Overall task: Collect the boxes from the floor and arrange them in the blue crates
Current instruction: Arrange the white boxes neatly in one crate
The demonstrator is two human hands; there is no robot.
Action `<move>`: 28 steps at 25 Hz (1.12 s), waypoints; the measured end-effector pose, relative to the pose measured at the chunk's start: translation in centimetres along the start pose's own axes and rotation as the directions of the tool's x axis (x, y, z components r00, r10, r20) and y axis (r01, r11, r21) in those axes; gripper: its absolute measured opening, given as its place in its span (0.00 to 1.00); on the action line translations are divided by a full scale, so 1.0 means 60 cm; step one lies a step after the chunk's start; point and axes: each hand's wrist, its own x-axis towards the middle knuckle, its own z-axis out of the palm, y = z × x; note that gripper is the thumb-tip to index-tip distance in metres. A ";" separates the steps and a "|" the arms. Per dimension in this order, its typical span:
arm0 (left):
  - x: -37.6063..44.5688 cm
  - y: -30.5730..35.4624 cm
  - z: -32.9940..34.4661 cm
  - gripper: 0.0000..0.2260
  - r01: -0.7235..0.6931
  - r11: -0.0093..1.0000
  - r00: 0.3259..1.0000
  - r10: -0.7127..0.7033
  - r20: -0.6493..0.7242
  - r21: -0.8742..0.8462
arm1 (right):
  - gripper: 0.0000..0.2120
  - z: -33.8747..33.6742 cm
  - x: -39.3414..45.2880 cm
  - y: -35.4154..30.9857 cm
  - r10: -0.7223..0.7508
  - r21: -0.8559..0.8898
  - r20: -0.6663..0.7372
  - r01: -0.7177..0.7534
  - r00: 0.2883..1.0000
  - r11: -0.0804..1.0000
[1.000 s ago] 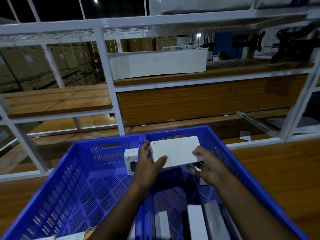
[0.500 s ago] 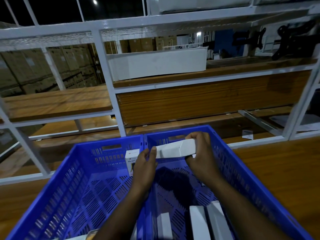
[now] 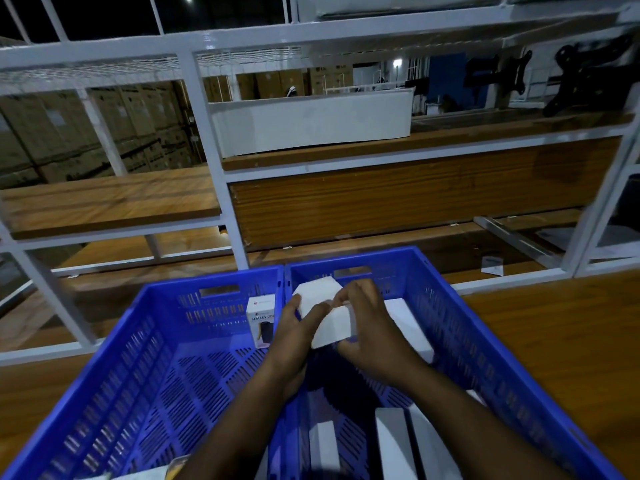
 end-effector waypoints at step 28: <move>-0.015 0.031 -0.019 0.37 -0.069 0.987 0.998 0.066 0.021 0.147 | 0.21 -0.068 0.035 0.060 0.581 0.763 0.136 -0.459 0.802 0.455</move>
